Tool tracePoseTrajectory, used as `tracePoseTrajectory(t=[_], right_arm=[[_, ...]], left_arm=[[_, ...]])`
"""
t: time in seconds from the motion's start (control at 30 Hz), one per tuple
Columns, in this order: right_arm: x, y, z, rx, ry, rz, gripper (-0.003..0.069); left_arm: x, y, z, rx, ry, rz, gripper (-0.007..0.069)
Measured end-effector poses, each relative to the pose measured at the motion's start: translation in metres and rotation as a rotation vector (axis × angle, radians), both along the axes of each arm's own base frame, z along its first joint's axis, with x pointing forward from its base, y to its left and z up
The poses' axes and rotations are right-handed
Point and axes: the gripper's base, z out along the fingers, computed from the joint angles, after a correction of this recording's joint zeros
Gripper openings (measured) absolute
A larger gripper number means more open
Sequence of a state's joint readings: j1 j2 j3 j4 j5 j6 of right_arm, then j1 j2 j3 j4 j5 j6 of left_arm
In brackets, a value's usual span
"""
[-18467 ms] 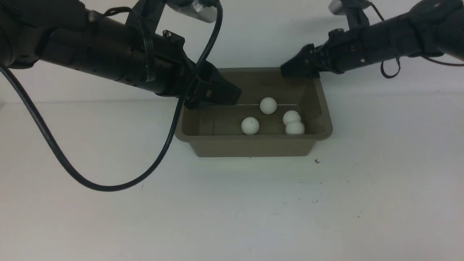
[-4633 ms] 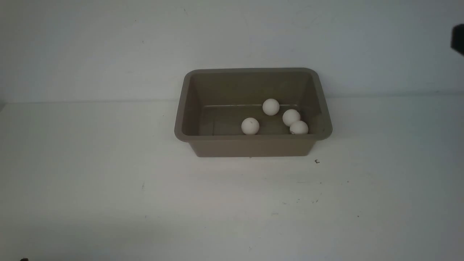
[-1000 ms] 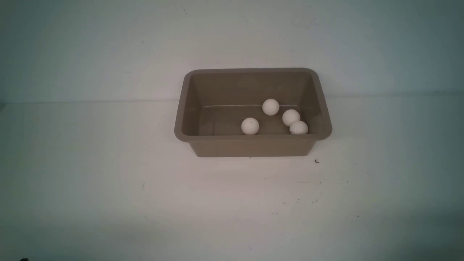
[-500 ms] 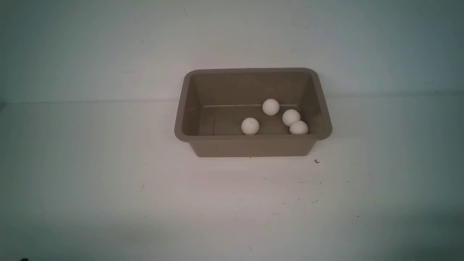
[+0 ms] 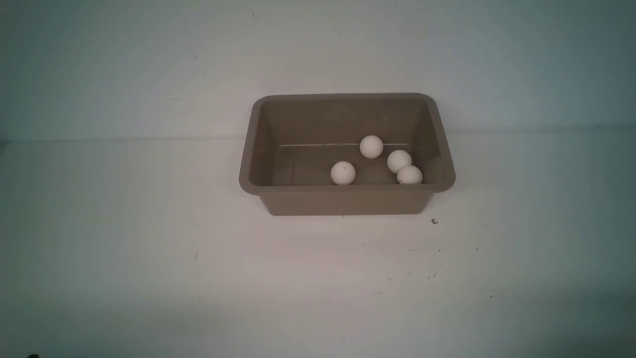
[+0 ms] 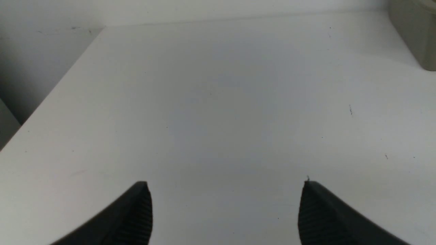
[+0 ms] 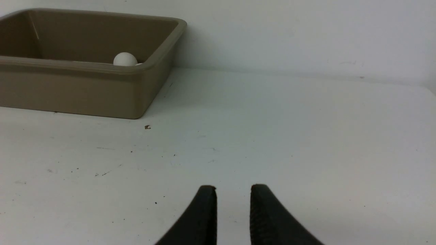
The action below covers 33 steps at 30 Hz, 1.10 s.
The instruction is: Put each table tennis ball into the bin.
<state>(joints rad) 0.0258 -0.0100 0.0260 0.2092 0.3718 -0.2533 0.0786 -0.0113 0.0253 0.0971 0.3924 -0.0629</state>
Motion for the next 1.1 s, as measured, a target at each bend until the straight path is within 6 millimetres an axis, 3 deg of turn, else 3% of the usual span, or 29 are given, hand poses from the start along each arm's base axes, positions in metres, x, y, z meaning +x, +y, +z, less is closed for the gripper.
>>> tracePoseTrajectory(t=[1.1], right_arm=[[-0.0003, -0.0006, -0.0008, 0.040, 0.017, -0.015, 0.0138]], left_arm=[[0.0000, 0.0000, 0.0000, 0.000, 0.000, 0.000, 0.0520]])
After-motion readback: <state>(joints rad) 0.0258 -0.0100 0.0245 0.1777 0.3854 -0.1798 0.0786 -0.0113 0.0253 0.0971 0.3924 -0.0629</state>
